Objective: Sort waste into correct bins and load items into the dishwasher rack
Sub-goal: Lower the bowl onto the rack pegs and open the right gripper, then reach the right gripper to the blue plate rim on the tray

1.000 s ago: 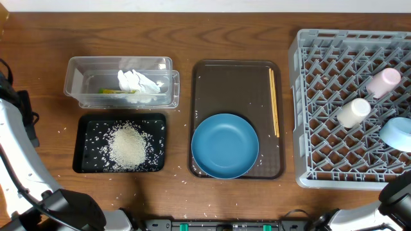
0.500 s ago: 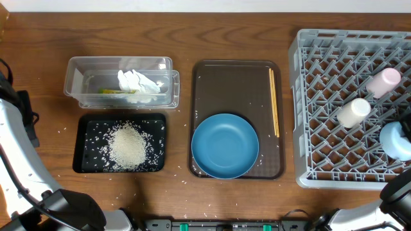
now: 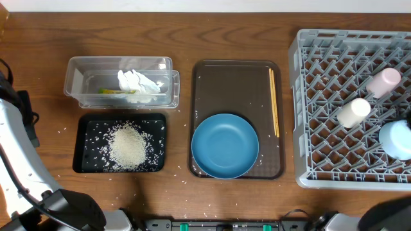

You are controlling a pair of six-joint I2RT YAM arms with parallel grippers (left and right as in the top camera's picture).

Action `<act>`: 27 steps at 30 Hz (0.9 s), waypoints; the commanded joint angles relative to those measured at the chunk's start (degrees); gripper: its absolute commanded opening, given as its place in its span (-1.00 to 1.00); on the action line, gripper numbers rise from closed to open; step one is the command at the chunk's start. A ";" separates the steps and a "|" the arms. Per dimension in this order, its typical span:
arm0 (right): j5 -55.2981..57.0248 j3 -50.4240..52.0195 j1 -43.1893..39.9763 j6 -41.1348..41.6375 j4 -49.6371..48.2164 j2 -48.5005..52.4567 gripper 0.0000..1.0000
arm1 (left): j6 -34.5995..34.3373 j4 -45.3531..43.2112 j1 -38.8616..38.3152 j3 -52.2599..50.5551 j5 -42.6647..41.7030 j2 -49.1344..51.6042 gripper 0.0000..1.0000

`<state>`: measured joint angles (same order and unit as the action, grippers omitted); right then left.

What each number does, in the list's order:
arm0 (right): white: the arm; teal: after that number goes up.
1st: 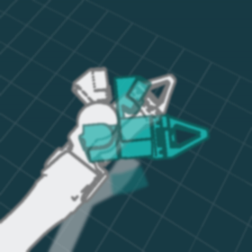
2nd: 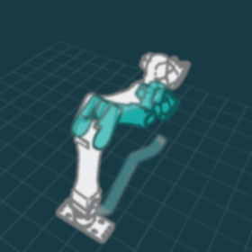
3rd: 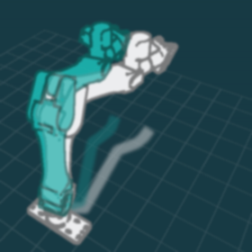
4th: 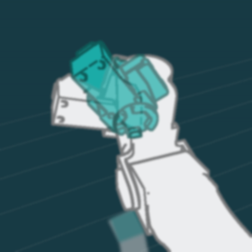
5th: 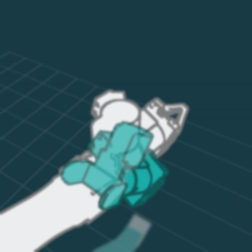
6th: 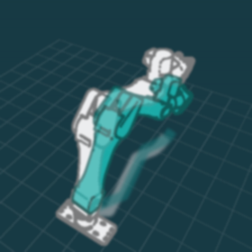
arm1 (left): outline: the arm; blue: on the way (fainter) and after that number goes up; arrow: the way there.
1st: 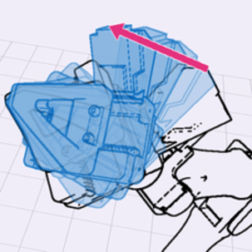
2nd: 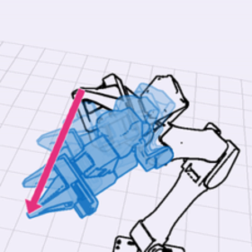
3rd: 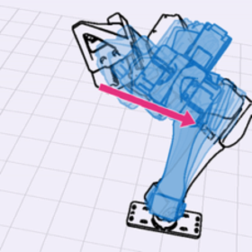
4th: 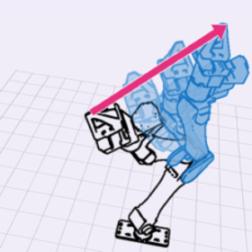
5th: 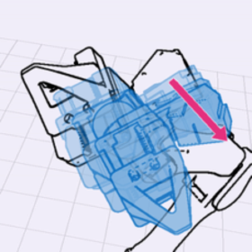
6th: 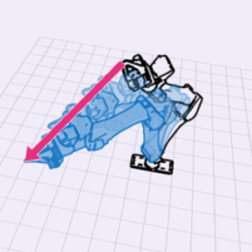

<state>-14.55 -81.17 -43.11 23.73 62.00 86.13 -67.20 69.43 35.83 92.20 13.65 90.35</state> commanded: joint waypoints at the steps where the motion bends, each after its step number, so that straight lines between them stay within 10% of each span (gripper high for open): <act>1: -12.79 -0.70 3.87 -4.09 -1.86 -5.25 -0.31 | 0.55 0.37 0.11 -0.15 0.33 0.11 0.79; 5: -11.74 -0.70 12.81 -4.09 -5.16 -9.44 0.20 | 0.55 0.39 0.11 -0.15 0.33 0.11 0.79; 27: 2.75 -9.97 78.03 -29.57 -8.94 9.53 0.93 | 0.55 0.37 0.11 -0.15 0.33 0.11 0.79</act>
<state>-14.66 -90.26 31.48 2.96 53.65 93.86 -67.22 69.45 35.83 92.20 13.65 90.35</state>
